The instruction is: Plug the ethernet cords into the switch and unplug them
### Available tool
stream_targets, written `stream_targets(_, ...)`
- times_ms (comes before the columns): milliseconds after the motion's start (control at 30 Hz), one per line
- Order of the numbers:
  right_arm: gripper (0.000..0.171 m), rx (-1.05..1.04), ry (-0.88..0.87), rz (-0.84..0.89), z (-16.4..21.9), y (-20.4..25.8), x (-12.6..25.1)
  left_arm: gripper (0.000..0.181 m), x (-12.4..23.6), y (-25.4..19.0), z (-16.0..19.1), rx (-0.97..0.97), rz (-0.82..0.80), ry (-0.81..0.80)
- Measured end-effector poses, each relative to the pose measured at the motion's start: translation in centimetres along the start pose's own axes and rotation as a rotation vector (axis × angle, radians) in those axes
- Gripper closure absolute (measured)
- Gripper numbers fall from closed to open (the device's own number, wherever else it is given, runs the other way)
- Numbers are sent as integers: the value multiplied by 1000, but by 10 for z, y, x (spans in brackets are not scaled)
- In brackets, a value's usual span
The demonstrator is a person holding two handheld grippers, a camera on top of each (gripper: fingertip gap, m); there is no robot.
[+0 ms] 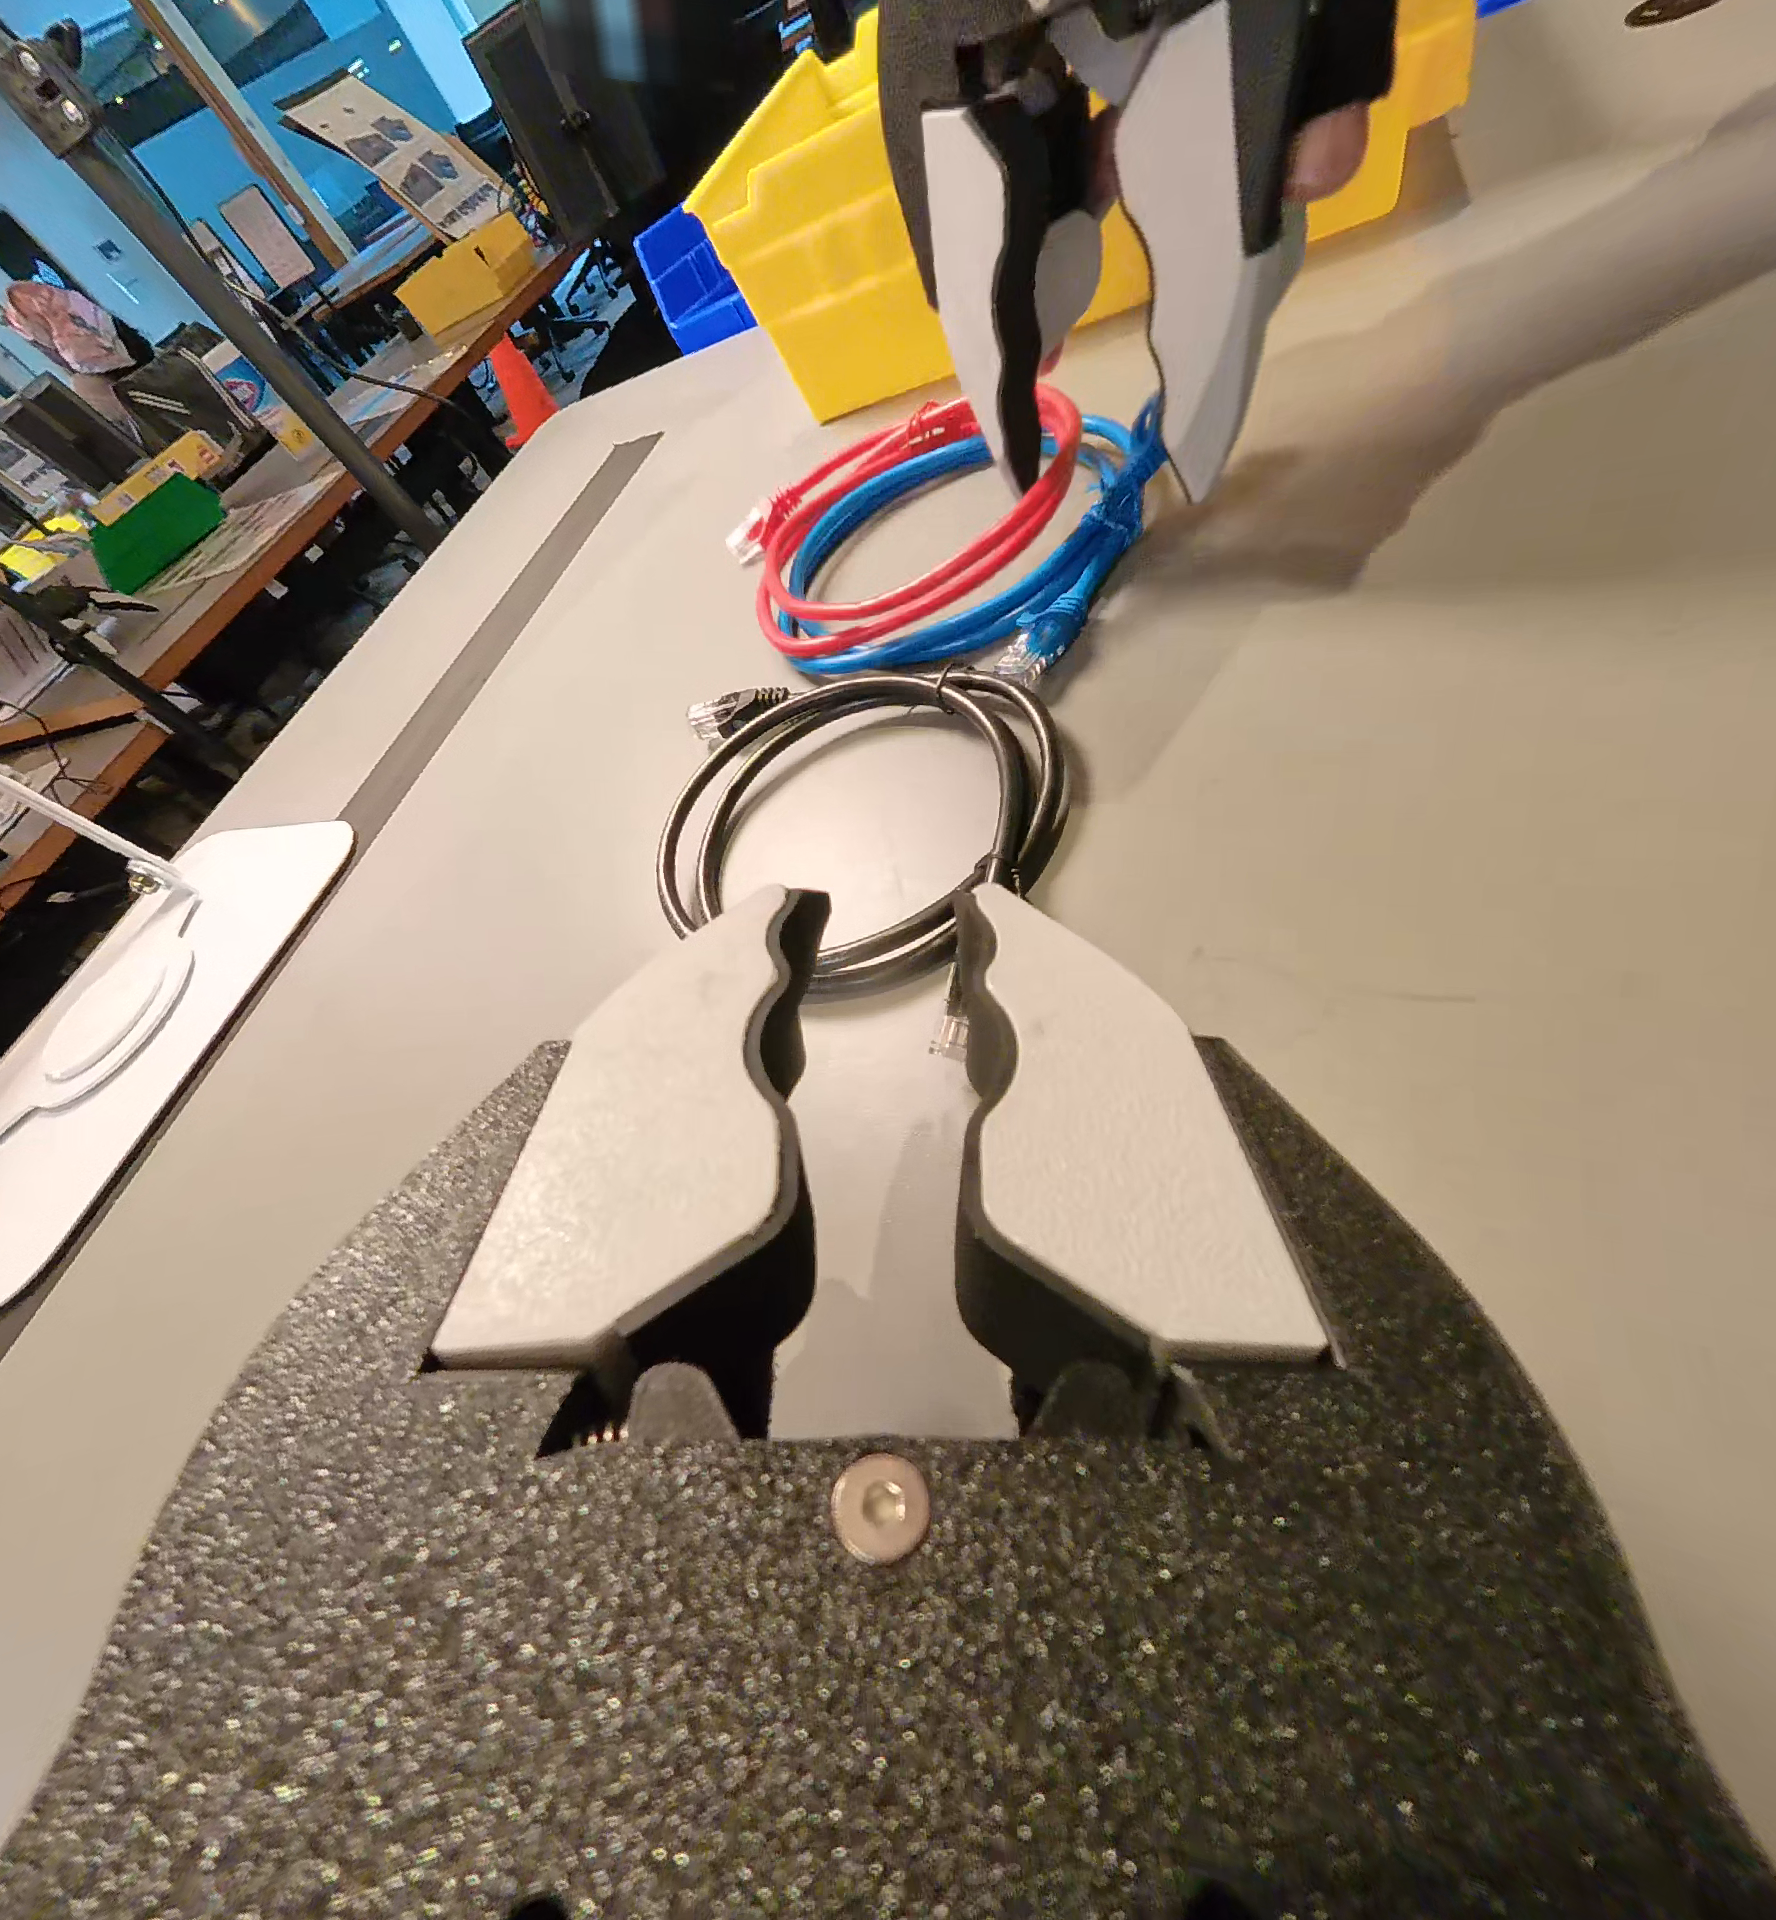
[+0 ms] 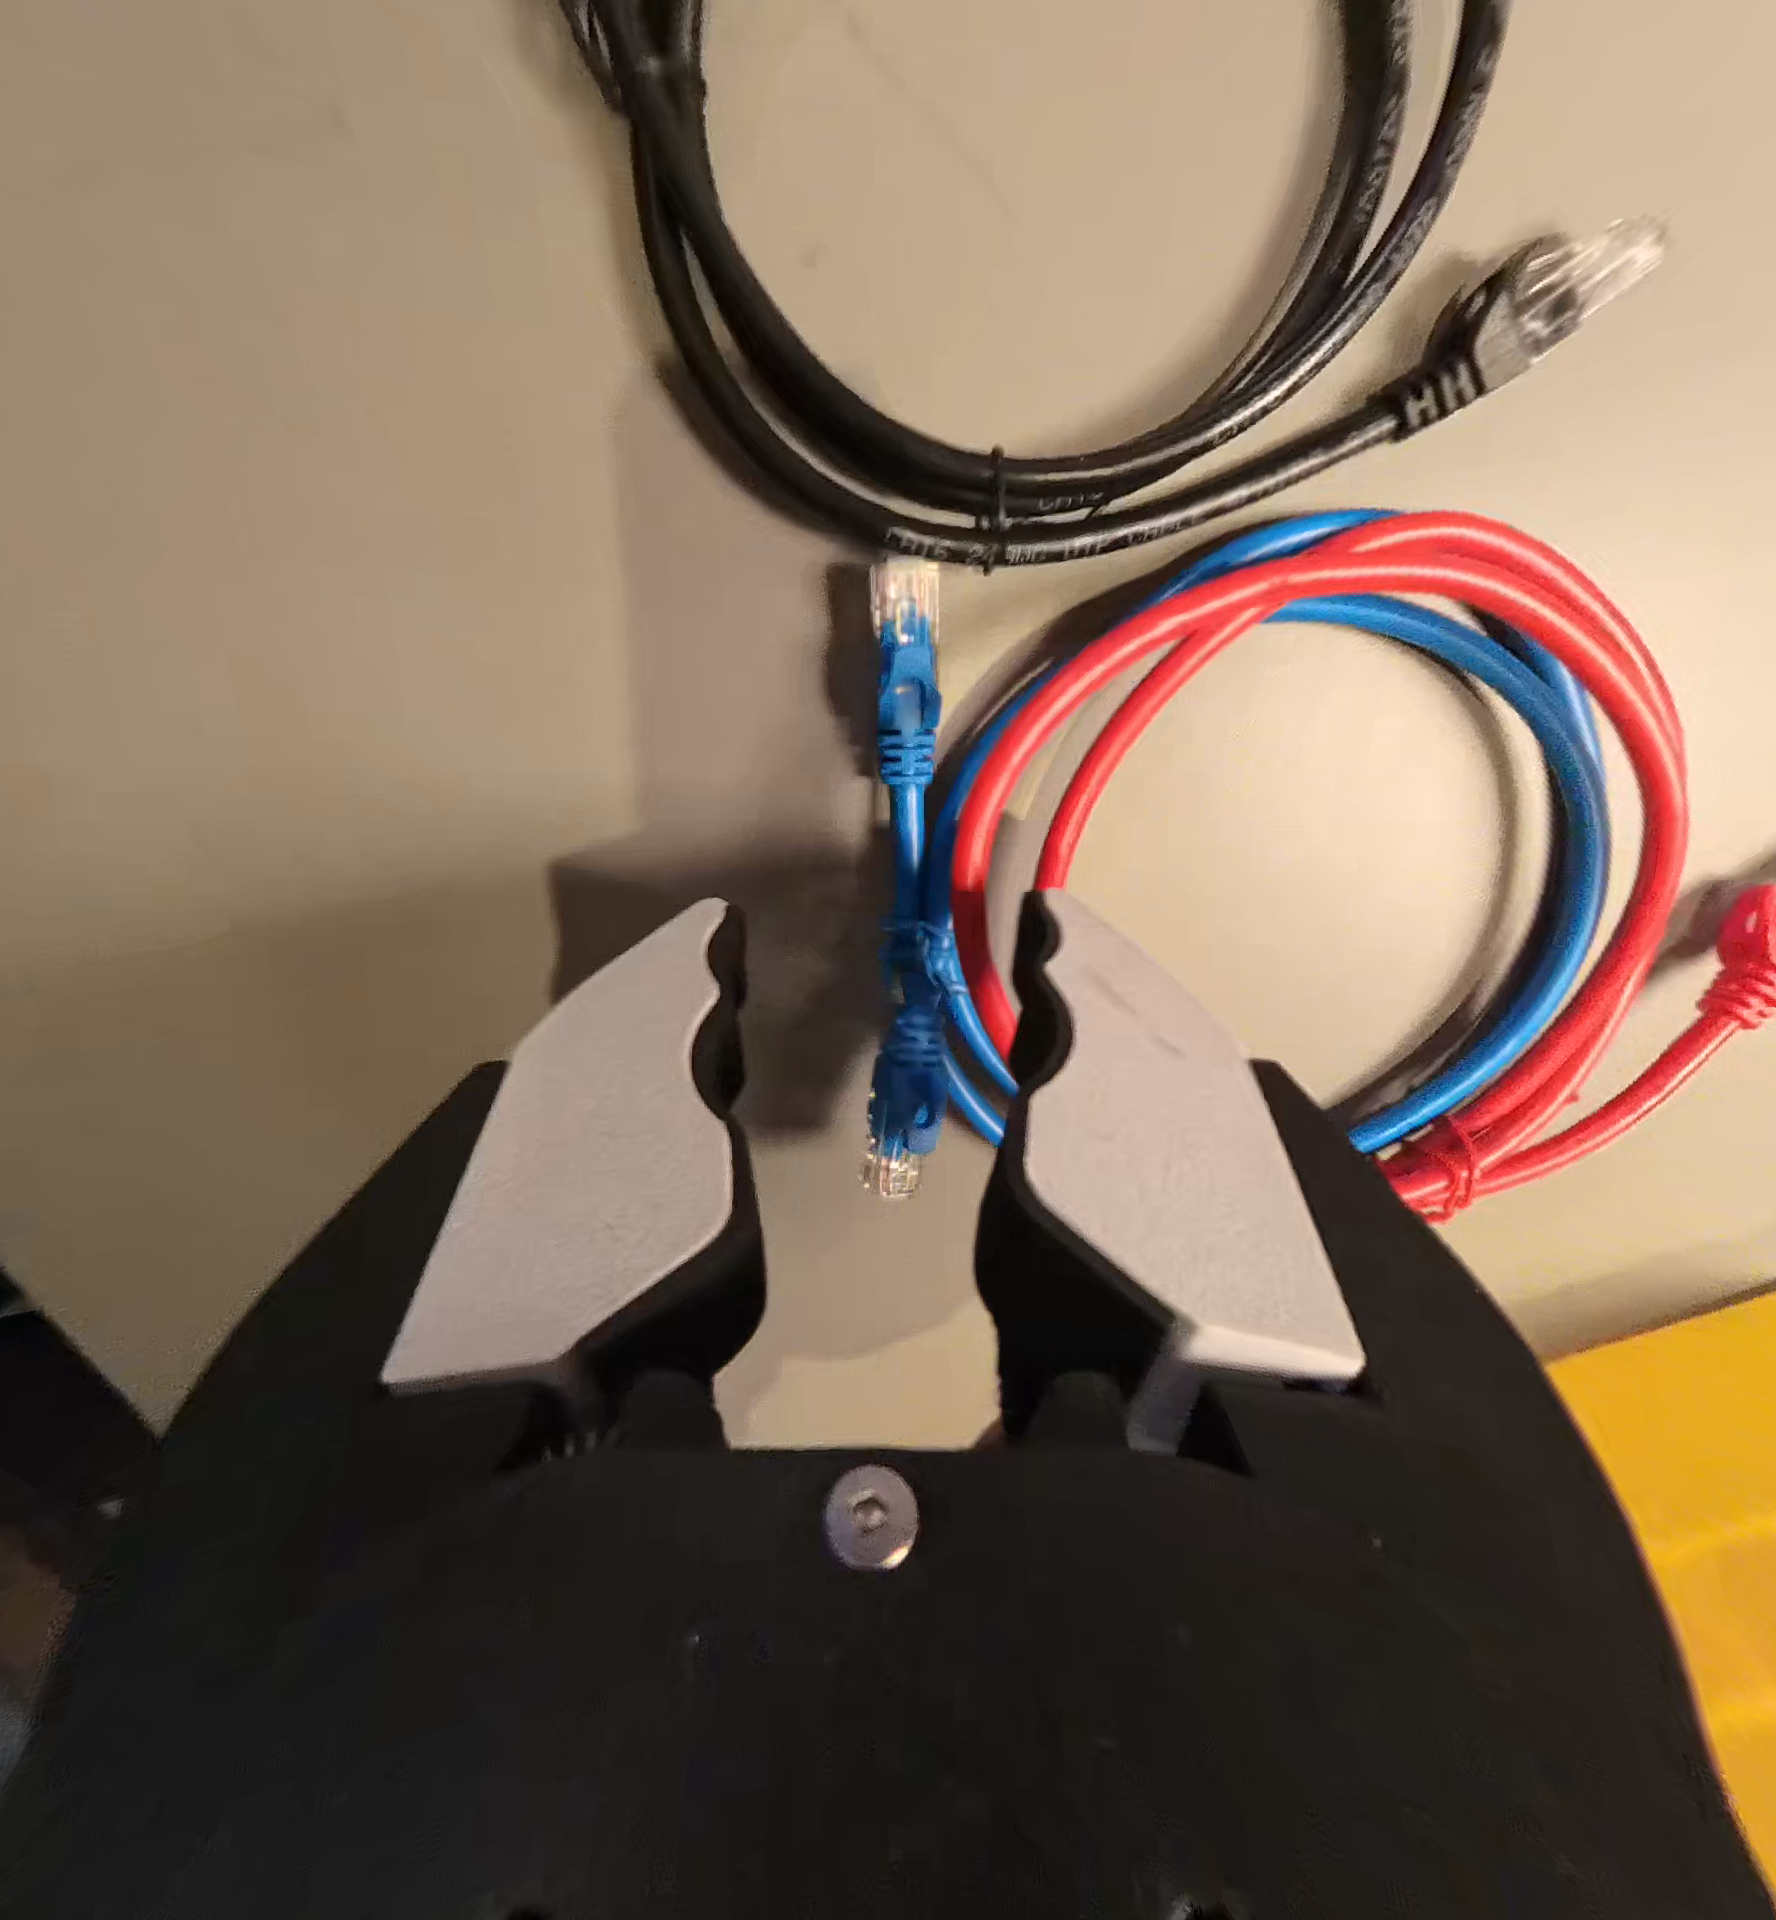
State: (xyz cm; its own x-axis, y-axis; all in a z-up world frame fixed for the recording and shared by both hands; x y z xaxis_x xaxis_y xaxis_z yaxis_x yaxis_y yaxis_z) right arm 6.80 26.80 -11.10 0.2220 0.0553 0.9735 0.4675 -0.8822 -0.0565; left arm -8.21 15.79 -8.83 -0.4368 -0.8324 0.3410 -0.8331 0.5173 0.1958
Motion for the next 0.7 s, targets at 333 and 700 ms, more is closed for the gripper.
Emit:
stream_targets(333, 118, 44, 79, 17, 15, -14, -22, 154, 0, 0, 0, -3, -1, 0)
stream_targets(700, 153, 108, 82, 49, 17, -3, -12, 154, 2, 0, -3, 1, -3, -12)
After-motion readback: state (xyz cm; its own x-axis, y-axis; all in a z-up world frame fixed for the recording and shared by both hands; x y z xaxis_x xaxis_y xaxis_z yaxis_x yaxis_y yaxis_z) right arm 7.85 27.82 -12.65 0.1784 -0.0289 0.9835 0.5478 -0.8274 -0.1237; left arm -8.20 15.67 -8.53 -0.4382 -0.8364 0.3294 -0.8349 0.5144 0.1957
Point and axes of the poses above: each gripper's, where its closed fingertips meet, x back along the fingers, z out of its underside, y = z × x across the jaws, the point moved 2 cm from there along x, back along the fingers, and after that the axes turned 12 degrees about x, right-handed, at the moved point
